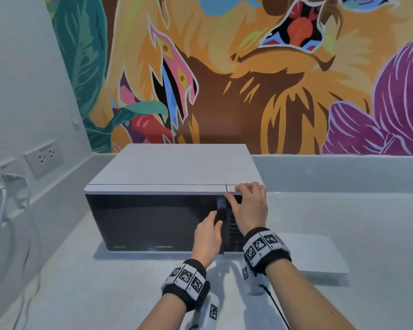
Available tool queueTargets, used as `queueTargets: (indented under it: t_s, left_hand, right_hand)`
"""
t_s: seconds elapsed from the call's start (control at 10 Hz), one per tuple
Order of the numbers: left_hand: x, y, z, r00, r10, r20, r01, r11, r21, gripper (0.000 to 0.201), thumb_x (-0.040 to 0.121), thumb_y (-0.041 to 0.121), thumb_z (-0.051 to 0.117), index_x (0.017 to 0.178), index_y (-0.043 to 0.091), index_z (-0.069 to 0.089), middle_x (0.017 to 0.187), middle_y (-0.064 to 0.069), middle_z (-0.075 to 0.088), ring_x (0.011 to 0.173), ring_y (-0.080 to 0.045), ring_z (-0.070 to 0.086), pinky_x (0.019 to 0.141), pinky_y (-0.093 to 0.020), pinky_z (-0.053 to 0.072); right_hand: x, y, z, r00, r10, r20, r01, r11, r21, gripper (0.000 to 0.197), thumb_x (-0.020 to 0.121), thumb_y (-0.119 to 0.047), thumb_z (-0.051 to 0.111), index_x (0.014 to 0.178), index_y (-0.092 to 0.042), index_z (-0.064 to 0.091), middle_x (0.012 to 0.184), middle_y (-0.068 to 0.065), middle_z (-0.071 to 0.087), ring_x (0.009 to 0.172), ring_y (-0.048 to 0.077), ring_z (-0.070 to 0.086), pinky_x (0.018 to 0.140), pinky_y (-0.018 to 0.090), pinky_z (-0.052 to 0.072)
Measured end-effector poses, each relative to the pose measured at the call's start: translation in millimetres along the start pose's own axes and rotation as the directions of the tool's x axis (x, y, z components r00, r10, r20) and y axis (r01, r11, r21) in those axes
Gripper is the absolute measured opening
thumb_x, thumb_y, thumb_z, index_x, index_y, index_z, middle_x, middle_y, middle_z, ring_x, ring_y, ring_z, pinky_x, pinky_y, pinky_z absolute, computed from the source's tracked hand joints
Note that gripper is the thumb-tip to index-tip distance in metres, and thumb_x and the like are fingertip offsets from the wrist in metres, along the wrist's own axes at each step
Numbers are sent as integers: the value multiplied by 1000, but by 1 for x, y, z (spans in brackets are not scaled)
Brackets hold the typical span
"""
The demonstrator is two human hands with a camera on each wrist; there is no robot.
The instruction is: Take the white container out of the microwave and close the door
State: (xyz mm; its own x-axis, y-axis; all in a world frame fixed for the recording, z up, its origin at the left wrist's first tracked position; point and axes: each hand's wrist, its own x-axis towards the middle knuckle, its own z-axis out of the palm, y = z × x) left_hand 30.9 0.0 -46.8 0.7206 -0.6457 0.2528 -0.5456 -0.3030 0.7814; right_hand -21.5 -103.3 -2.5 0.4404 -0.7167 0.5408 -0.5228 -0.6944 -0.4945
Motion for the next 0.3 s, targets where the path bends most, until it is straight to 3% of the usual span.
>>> queueTargets:
  t_s: [0.1,0.2,0.3]
  left_hand:
    - [-3,5,-3,999,-37,32,37,999,5,37,97,20,42,133,12,46,120,-12,66,112,-29,60,98,-40,47]
    - [1,10,-7,992,-100,72,101,995,-14,41,96,21,44,137,13,43,128,-13,62,116,-28,58,100,-37,47]
    - [-7,15,-11,976,-156,150,169,982,-81,52,96,24,45,145,13,31,143,-10,50,129,-25,50,106,-33,41]
  right_hand:
    - [-5,-1,-1,1000,-11,7,12,999,-36,36,84,-48,55,100,-17,66,104,5,60,106,26,52,89,37,50]
    - [-6,-2,-9,993,-43,111,46,998,-30,38,90,-42,50,116,-17,60,122,7,56,121,26,46,106,40,40]
    - [-16,10,-28,957,-80,278,42,990,137,49,94,-36,46,140,-20,43,152,4,36,144,21,25,119,37,24]
